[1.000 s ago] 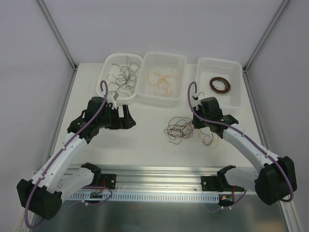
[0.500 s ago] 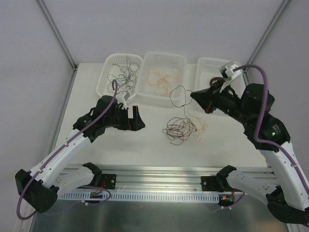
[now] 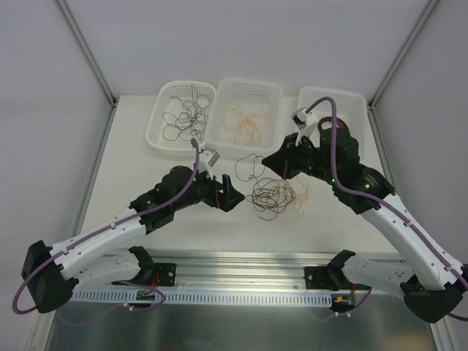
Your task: Untangle the cables
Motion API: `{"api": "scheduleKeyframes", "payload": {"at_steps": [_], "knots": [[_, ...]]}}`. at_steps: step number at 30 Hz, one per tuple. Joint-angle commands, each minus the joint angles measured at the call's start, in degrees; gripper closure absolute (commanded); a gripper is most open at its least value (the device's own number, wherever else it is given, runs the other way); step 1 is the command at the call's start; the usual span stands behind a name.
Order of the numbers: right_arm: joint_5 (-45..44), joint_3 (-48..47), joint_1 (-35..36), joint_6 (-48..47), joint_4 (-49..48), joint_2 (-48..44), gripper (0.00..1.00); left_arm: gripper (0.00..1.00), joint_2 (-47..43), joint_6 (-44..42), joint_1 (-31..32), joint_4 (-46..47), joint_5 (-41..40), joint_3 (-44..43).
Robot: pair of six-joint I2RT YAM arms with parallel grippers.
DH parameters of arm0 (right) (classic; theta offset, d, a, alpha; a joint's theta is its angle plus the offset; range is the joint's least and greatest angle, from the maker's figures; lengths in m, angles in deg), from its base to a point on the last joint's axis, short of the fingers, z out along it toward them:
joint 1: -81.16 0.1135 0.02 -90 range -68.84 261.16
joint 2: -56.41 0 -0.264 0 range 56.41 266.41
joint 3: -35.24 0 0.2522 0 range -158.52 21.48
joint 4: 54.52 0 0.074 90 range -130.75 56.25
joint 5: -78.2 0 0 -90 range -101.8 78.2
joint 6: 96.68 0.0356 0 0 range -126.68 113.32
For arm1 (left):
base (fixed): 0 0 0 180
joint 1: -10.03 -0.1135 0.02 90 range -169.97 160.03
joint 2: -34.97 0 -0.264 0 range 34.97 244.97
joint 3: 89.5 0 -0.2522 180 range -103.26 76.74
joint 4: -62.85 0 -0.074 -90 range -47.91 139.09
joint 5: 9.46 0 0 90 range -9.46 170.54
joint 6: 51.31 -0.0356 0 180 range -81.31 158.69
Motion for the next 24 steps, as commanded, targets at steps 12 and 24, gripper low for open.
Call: {"api": "scheduleKeyframes", "payload": {"at_steps": [12, 24], "knots": [[-11.73, -0.34, 7.82, 7.59, -11.68, -1.46, 0.99, 0.02, 25.47, 4.39, 14.34, 52.85, -23.08, 5.59], [-16.4, 2.37, 10.2, 10.14, -14.41, -3.65, 0.99, 0.37, 36.11, 7.2, 16.8, 68.09, -36.88, 4.71]]}}
